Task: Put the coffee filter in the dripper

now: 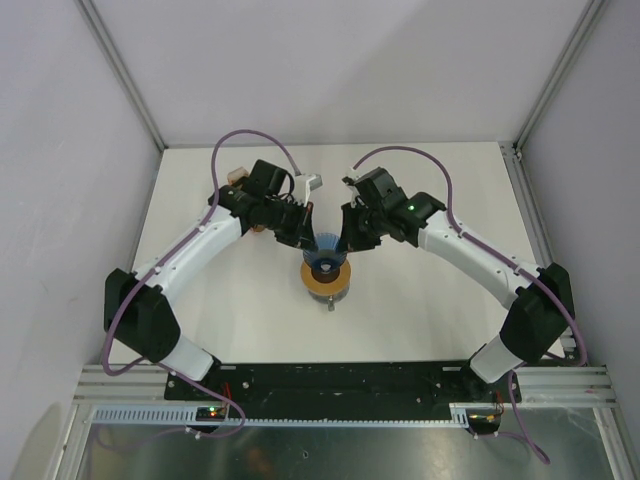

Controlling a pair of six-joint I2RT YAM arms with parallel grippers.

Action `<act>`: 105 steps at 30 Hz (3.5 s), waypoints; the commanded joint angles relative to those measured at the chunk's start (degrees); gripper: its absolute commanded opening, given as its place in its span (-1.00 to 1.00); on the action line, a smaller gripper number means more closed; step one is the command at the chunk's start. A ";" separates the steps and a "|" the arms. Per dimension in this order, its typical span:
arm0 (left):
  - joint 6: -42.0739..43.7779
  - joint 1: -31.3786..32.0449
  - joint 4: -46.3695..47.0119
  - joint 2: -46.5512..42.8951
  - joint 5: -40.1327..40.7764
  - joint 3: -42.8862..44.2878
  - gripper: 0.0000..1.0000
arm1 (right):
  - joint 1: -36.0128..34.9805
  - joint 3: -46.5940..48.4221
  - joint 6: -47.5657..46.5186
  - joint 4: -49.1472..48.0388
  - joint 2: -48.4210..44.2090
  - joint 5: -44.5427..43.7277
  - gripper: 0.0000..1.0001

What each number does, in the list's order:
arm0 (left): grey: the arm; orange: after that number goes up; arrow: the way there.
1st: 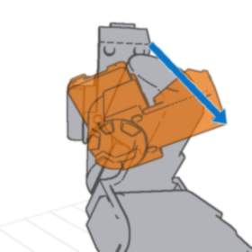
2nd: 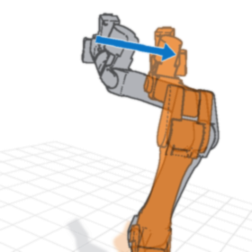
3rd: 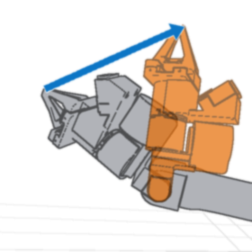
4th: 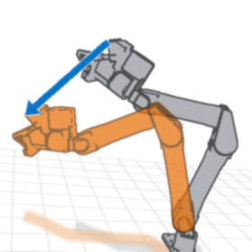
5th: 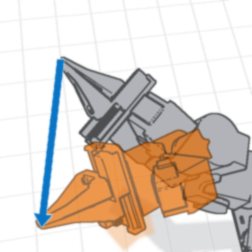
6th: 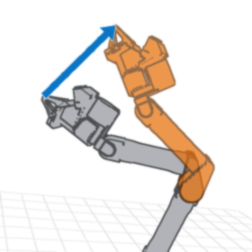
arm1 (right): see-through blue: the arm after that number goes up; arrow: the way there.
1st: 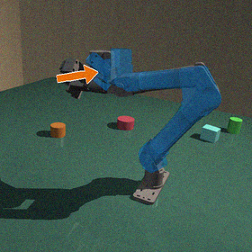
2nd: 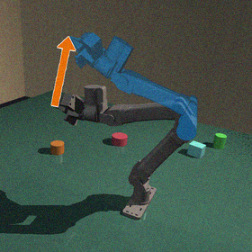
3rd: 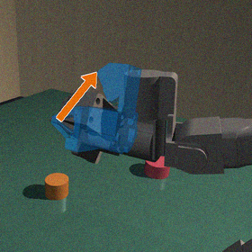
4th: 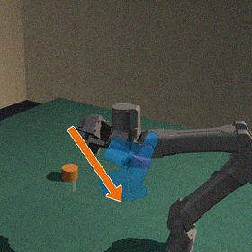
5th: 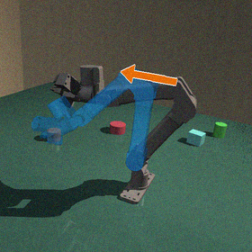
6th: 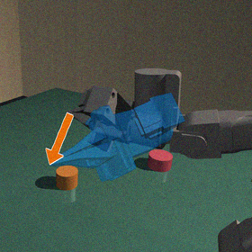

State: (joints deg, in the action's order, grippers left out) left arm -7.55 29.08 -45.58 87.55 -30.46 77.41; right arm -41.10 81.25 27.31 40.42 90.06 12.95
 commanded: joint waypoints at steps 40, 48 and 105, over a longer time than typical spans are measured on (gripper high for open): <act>1.85 -0.42 0.31 -0.90 -13.90 -3.87 -1.00 | 0.27 -3.48 -1.45 -3.60 3.31 6.09 -1.00; 1.21 -0.35 -0.49 -0.76 -15.36 -1.92 -1.00 | 0.50 -1.82 -0.94 -2.97 2.33 5.84 -1.00; 5.64 -0.58 -3.72 2.87 -16.40 -5.24 -1.00 | -0.05 -6.02 -1.51 -3.84 7.68 6.96 -1.00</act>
State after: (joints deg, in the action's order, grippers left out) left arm -6.46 26.17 -43.94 86.72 -39.22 73.45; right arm -39.88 80.03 27.92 39.64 91.90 20.27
